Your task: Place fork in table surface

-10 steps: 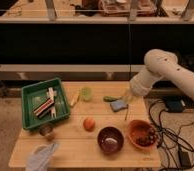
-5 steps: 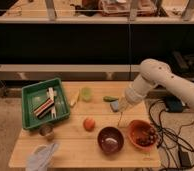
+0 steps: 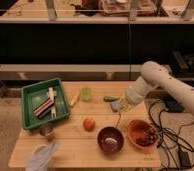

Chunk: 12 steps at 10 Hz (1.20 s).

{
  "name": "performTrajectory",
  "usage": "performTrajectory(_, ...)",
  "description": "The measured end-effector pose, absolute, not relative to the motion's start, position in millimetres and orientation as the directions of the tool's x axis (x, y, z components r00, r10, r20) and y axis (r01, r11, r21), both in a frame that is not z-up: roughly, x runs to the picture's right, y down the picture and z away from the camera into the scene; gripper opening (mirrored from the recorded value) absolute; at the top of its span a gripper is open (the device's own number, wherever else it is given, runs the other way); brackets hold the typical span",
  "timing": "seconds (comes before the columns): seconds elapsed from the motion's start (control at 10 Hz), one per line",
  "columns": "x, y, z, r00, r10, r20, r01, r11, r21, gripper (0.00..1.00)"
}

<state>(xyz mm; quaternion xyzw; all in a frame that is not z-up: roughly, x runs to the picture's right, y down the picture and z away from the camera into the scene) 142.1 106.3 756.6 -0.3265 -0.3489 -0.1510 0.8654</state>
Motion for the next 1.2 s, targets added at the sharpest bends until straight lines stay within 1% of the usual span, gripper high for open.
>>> performTrajectory(0.3, 146, 120, 791, 0.707, -0.033, 0.707, 0.494, 0.738, -0.459, 0.19)
performTrajectory(0.4, 146, 122, 797, 0.706, -0.033, 0.708, 0.495, 0.738, -0.459, 0.19)
performTrajectory(0.5, 149, 122, 805, 0.706, -0.032, 0.708, 0.491, 0.742, -0.456, 0.22)
performTrajectory(0.6, 152, 121, 809, 0.707, -0.031, 0.706, 0.485, 0.748, -0.453, 0.28)
performTrajectory(0.7, 159, 115, 813, 0.712, -0.037, 0.702, 0.476, 0.76, -0.443, 0.41)
performTrajectory(0.9, 167, 107, 819, 0.724, -0.047, 0.688, 0.464, 0.771, -0.436, 0.58)
performTrajectory(1.0, 173, 102, 824, 0.735, -0.05, 0.677, 0.454, 0.778, -0.435, 0.7)
performTrajectory(1.1, 182, 99, 827, 0.747, -0.048, 0.663, 0.44, 0.784, -0.439, 0.78)
performTrajectory(1.2, 187, 100, 829, 0.755, -0.045, 0.654, 0.431, 0.786, -0.444, 0.8)
